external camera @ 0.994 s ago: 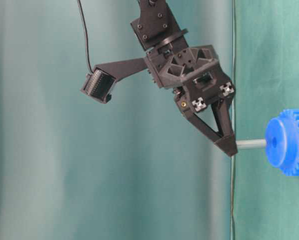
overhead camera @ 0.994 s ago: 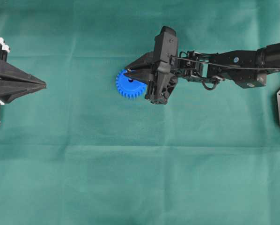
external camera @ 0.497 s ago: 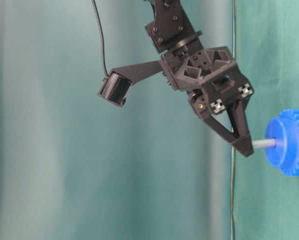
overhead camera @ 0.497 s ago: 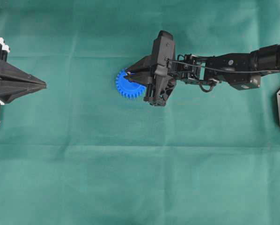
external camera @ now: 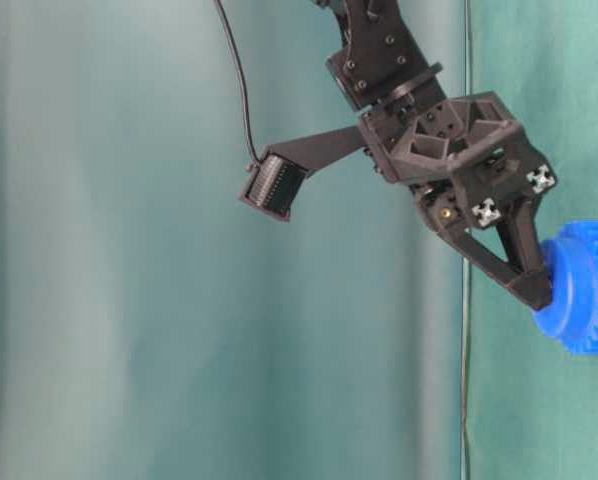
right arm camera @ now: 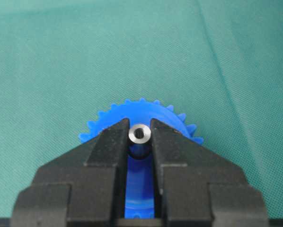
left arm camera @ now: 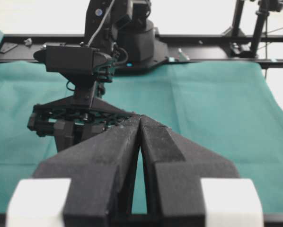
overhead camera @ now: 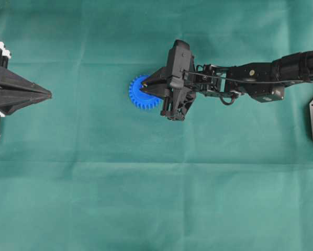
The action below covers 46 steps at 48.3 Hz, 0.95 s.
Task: Insert the shaft placed at a random location into the center hole of the medium gear at another random location.
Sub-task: 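Press the shaft further down into the gear hole with the right gripper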
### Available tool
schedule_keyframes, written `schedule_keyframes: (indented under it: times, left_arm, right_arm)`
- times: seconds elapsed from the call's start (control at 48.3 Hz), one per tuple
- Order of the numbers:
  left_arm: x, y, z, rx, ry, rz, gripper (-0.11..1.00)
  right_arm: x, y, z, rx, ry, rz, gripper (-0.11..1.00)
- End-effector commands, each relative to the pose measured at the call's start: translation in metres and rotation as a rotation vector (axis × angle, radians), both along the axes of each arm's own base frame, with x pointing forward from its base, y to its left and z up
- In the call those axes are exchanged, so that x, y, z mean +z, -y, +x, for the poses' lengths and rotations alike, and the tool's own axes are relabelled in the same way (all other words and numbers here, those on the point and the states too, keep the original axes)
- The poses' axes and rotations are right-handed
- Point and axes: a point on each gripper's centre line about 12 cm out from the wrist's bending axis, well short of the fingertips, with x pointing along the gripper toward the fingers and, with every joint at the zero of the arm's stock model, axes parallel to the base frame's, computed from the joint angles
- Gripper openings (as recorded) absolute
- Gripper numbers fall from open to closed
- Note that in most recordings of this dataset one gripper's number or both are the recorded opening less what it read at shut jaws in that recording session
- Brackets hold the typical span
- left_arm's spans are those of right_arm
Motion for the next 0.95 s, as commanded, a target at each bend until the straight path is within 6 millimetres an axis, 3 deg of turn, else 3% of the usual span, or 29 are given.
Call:
schedule_keyframes:
  times: [0.0,0.435,0.497,0.704,0.932]
  left_arm:
    - [0.009,0.001,0.003,-0.003,0.023,-0.002,0.0]
    - [0.008,0.001,0.003,-0.003,0.02,-0.002,0.0]
    - [0.009,0.001,0.002,-0.003,0.021,-0.002,0.0]
    - [0.008,0.001,0.002,-0.005,0.018,-0.002,0.0]
    - [0.008,0.002,0.002,-0.008,0.018,-0.002,0.0]
  right_arm:
    - [0.009,-0.001,0.003,0.007,0.028,-0.012,0.13]
    - [0.015,-0.001,0.002,0.0,0.019,0.003,0.15]
    - [0.02,-0.001,0.002,0.0,0.03,0.001,0.26]
    - [0.039,-0.002,-0.001,0.002,0.051,0.0,0.86]
    - [0.057,-0.002,-0.005,0.001,0.058,0.002,0.83]
